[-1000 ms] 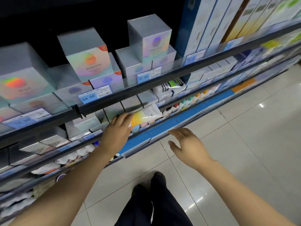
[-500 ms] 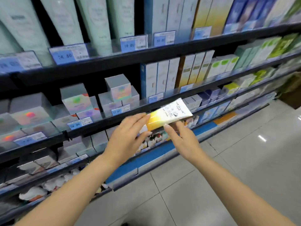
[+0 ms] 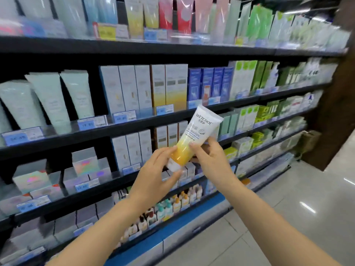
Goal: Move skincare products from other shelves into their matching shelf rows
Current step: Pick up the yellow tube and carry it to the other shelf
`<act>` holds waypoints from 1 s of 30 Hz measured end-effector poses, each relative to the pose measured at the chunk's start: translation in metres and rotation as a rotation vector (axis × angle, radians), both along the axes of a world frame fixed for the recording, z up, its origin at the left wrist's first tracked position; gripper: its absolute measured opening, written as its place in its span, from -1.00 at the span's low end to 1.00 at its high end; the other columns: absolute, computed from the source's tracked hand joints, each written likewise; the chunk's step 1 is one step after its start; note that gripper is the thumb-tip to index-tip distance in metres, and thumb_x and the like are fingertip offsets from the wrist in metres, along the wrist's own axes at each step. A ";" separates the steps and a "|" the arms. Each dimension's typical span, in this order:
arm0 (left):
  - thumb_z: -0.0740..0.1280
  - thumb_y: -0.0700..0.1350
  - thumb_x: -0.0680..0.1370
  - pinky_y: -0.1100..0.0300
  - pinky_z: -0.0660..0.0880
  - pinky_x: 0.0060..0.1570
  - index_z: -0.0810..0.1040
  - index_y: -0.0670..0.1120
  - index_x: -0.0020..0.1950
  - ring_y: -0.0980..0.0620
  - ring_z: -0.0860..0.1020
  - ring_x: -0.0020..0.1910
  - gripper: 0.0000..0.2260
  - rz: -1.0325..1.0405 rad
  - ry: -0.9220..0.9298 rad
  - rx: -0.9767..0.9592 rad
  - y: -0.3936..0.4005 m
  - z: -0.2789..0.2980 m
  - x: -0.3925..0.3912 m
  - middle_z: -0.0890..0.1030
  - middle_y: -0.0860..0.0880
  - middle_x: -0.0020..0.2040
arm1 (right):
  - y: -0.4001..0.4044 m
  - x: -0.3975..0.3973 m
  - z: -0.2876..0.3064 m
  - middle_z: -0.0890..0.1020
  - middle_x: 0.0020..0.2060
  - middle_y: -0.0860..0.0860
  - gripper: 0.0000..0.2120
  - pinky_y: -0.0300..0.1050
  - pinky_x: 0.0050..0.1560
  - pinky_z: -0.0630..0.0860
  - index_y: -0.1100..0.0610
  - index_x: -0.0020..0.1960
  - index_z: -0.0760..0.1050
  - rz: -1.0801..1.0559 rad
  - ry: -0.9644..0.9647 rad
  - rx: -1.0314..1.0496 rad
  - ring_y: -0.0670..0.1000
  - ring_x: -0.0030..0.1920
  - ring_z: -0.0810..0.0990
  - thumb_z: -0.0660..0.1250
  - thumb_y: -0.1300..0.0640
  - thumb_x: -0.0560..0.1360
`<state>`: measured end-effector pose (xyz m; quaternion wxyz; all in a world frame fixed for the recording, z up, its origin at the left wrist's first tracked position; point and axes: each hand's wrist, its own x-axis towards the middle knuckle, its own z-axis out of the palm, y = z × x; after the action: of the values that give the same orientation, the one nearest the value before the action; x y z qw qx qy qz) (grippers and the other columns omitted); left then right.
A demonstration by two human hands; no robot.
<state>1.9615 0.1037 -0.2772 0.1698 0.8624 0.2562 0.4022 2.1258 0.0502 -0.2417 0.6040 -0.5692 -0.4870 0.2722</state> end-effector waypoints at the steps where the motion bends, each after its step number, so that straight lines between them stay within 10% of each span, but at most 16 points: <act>1: 0.32 0.14 0.52 0.40 0.37 0.16 0.28 0.07 0.44 0.27 0.41 0.21 -0.48 -0.030 -0.013 -0.083 0.001 0.009 0.006 0.40 0.21 0.27 | 0.000 0.008 0.011 0.63 0.04 -0.06 -0.83 0.08 0.06 0.58 -0.08 0.11 0.44 0.008 -0.016 0.021 -0.06 0.06 0.62 0.31 0.03 0.53; 6: 0.33 0.02 0.53 0.41 0.41 0.07 0.32 0.11 0.43 0.31 0.50 0.13 -0.52 -0.077 -0.162 -0.321 0.019 0.052 0.028 0.52 0.29 0.18 | 0.012 0.029 0.069 0.63 0.05 -0.05 -0.78 0.02 0.05 0.59 0.04 0.19 0.43 0.046 -0.079 0.137 -0.06 0.05 0.62 0.30 0.11 0.55; 24: 0.30 0.34 0.41 0.23 0.44 0.04 0.32 0.39 0.22 0.23 0.48 0.07 -0.58 0.157 -0.318 0.132 0.148 0.162 0.027 0.54 0.25 0.01 | 0.145 0.010 0.188 0.66 0.02 -0.06 -0.66 0.03 0.05 0.59 -0.06 0.17 0.42 0.117 -0.185 0.376 -0.08 0.02 0.64 0.42 0.03 0.44; 30: 0.19 0.27 0.51 0.21 0.37 0.22 0.49 0.01 0.28 0.12 0.44 0.20 -0.53 0.334 -0.126 0.475 0.183 0.211 0.013 0.54 0.08 0.19 | 0.176 0.020 0.230 0.64 0.02 -0.12 -0.70 -0.13 0.02 0.58 -0.09 0.15 0.41 0.083 -0.316 0.449 -0.13 0.00 0.62 0.40 0.03 0.46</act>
<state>1.9746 0.2871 -0.0662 -0.0895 0.7973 0.2823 0.5259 2.1455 0.2263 -0.0116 0.6198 -0.4360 -0.6463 0.0898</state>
